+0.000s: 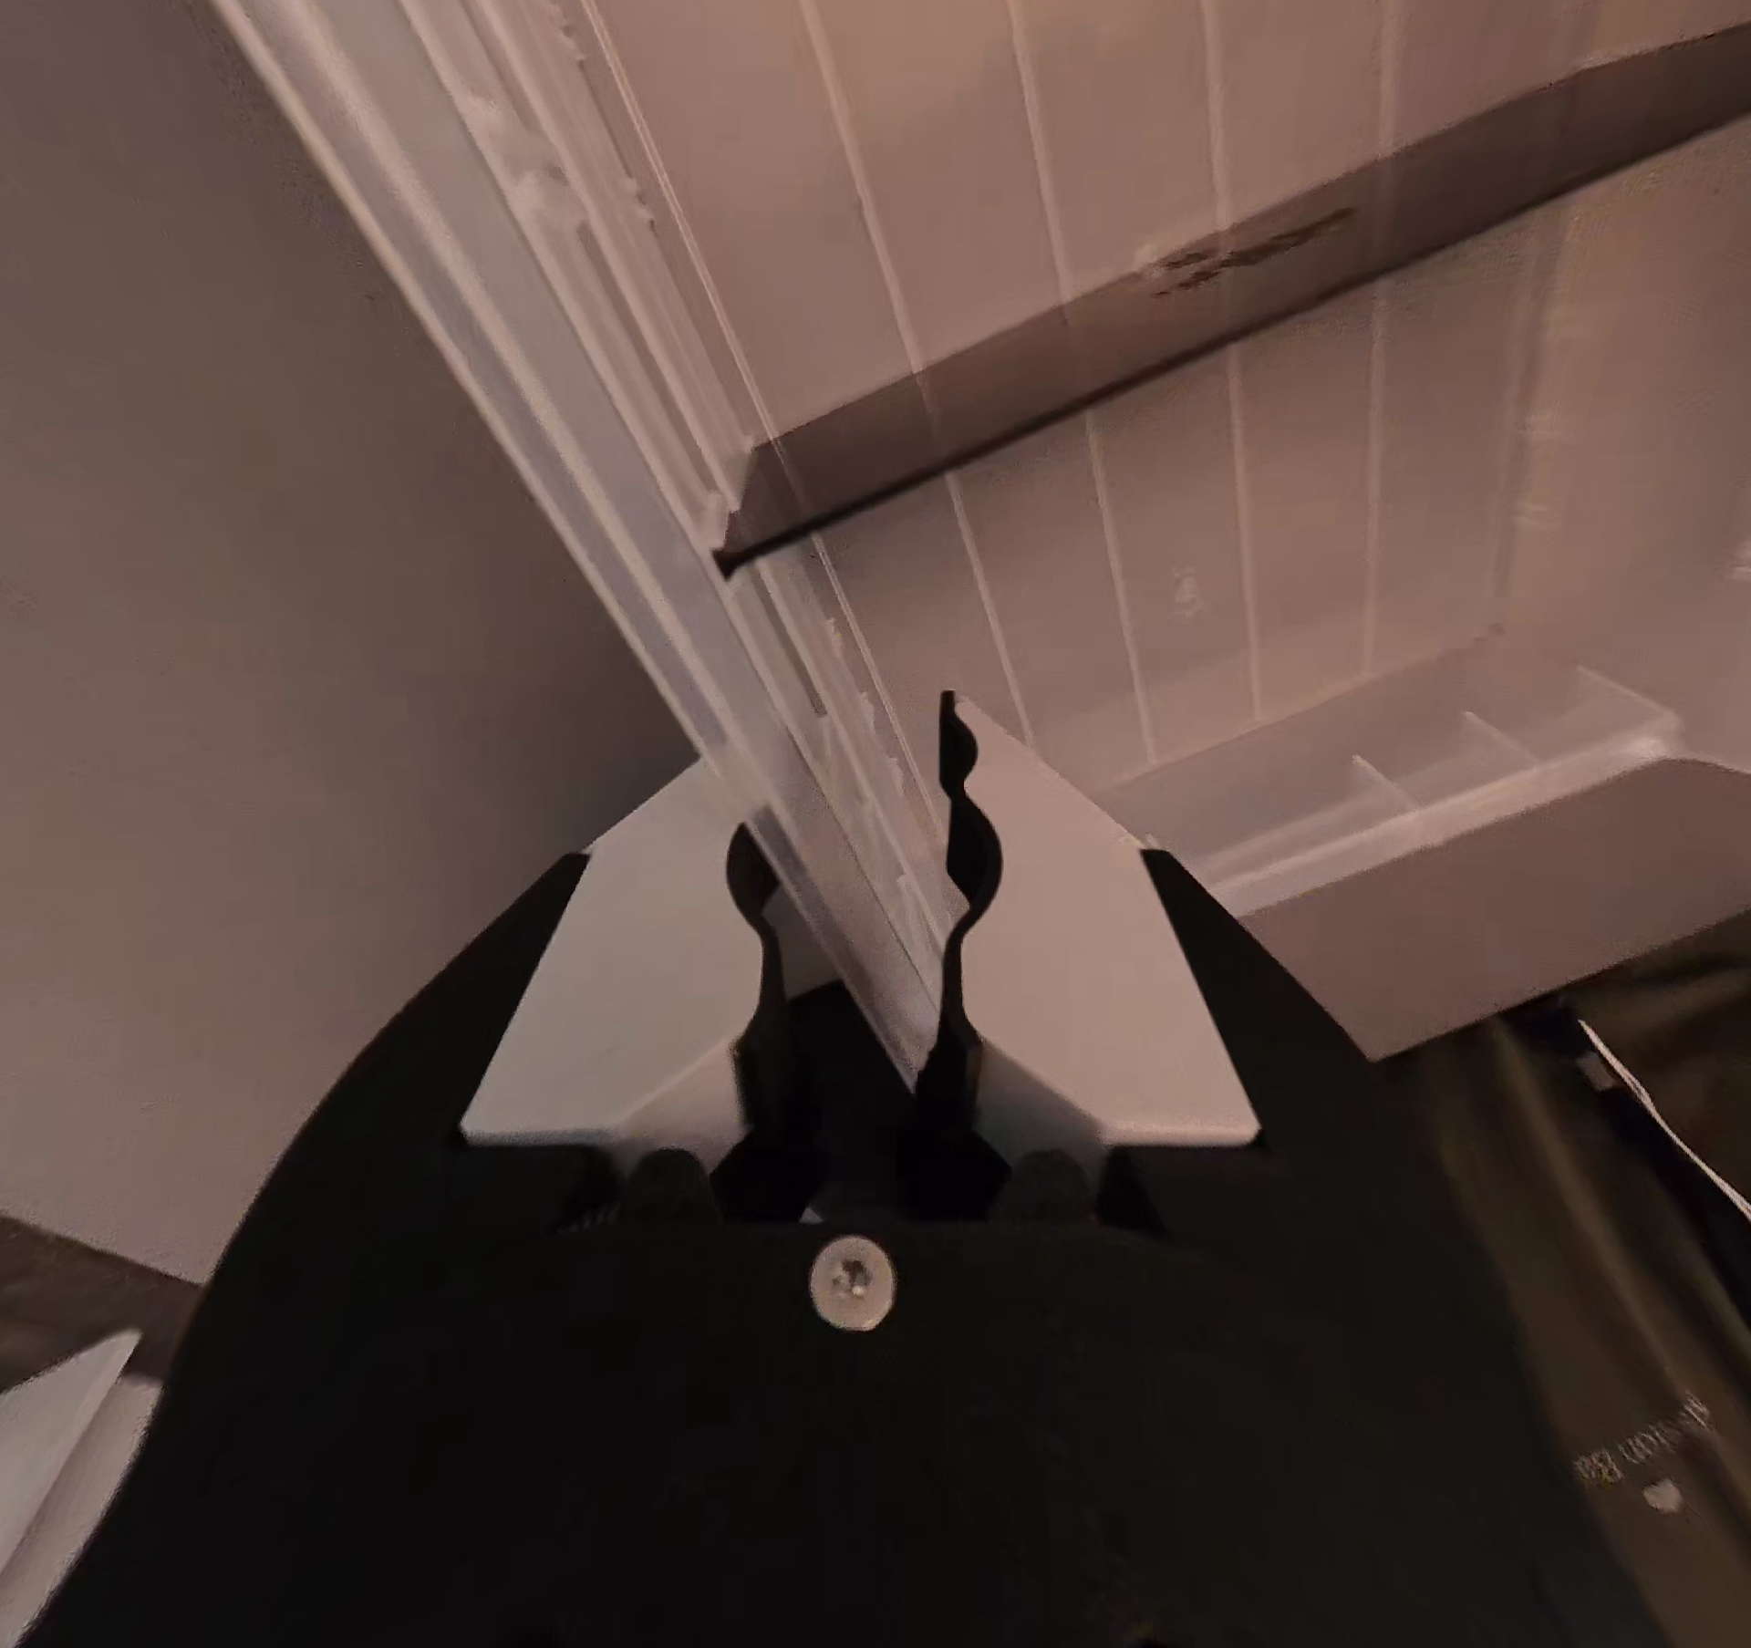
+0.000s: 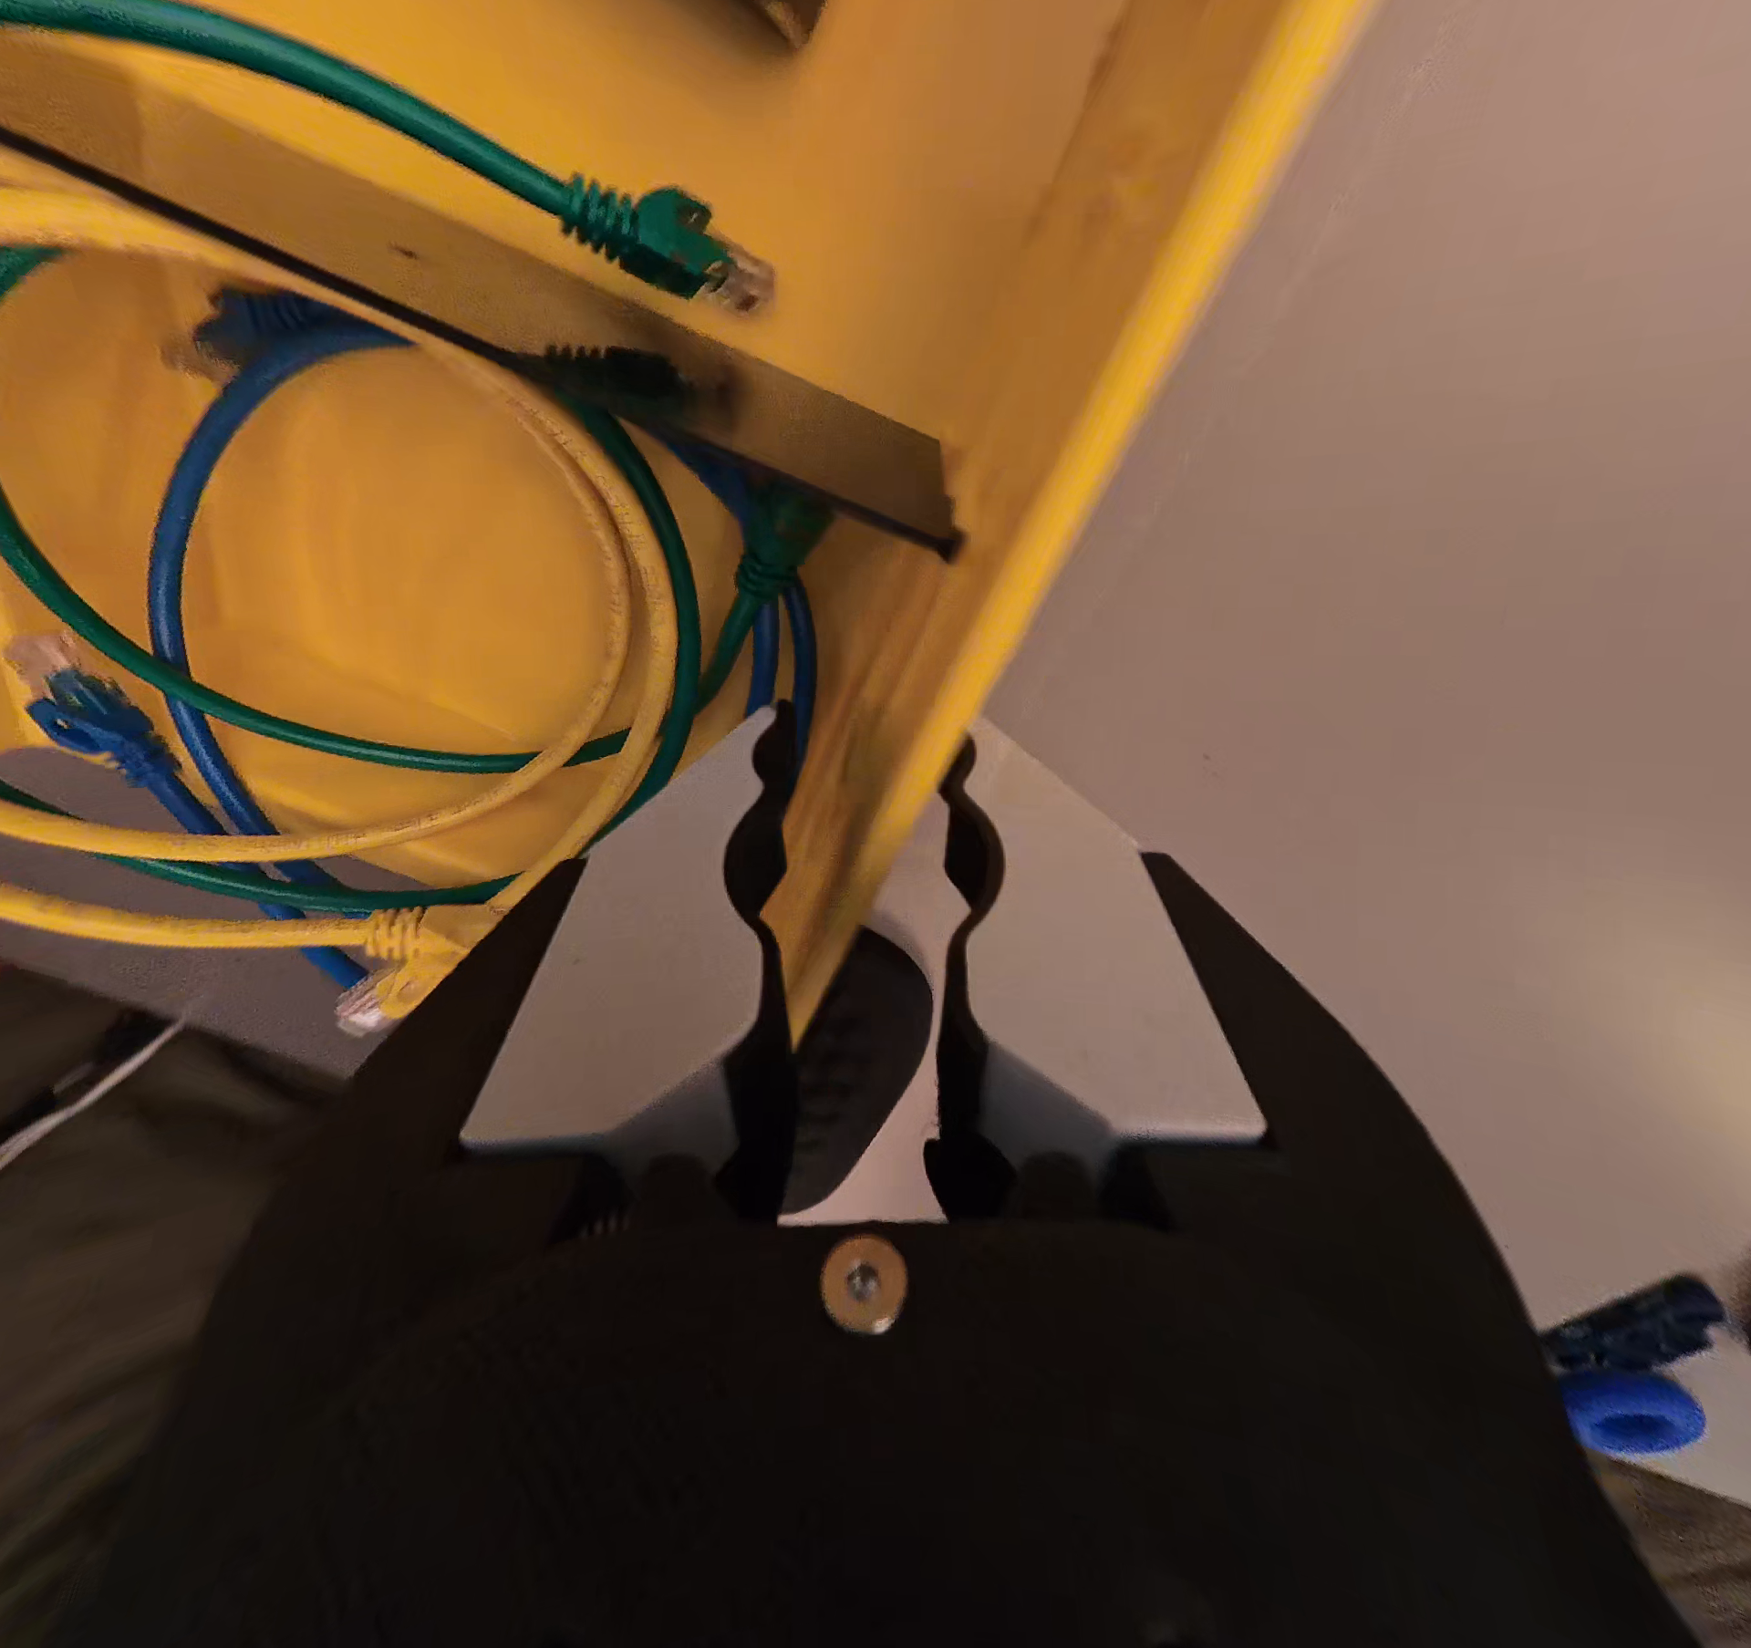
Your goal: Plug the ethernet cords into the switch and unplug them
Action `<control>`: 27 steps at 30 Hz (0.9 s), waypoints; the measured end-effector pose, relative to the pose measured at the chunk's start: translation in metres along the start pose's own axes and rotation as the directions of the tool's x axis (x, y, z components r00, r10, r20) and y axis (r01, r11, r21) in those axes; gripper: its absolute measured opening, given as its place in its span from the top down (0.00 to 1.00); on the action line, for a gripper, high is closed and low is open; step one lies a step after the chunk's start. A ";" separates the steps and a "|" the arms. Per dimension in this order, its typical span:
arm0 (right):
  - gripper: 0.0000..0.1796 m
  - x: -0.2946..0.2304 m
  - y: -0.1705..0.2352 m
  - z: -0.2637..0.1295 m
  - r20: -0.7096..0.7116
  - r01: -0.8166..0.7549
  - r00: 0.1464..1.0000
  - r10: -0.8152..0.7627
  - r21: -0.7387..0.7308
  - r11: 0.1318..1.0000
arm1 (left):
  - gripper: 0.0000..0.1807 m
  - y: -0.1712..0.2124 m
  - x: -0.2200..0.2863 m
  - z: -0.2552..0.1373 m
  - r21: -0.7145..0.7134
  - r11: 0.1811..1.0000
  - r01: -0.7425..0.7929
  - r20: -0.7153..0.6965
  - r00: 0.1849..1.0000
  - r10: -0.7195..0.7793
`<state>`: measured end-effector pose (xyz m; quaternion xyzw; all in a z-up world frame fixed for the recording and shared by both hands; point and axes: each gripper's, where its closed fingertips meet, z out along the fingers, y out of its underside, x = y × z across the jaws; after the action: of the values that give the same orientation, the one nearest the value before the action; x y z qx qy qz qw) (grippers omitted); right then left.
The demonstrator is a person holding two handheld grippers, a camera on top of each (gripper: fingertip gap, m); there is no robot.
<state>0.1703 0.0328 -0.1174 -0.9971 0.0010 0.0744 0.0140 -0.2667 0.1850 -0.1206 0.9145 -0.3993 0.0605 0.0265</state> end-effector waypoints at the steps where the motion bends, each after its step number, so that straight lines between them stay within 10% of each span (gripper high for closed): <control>1: 0.83 0.003 -0.001 -0.013 -0.038 -0.023 0.999 0.025 0.054 0.998 | 0.84 0.000 0.001 -0.007 0.031 1.000 0.001 -0.015 1.000 -0.001; 6: 0.82 -0.048 -0.029 -0.103 -0.146 0.082 0.989 -0.015 0.469 0.879 | 0.81 -0.006 -0.008 -0.068 0.324 0.944 0.057 -0.038 0.998 -0.047; 11: 0.60 -0.238 -0.077 -0.129 -0.034 0.358 0.839 -0.544 0.787 0.502 | 0.80 -0.025 -0.009 -0.151 0.697 0.716 0.046 -0.032 0.999 -0.033; 18: 0.58 -0.279 -0.099 -0.020 0.282 0.229 0.900 -0.333 0.343 0.911 | 0.79 -0.026 0.023 -0.200 0.844 0.536 -0.031 -0.014 0.997 0.080; 27: 0.70 -0.276 -0.092 0.049 0.216 0.049 0.975 -0.050 0.009 0.999 | 0.78 -0.021 0.030 -0.203 0.852 0.523 -0.024 -0.049 0.991 0.125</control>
<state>-0.1096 0.1262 -0.1227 -0.9829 -0.0250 0.1818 0.0177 -0.2492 0.1973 0.0850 0.7893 -0.3559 0.2953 -0.4038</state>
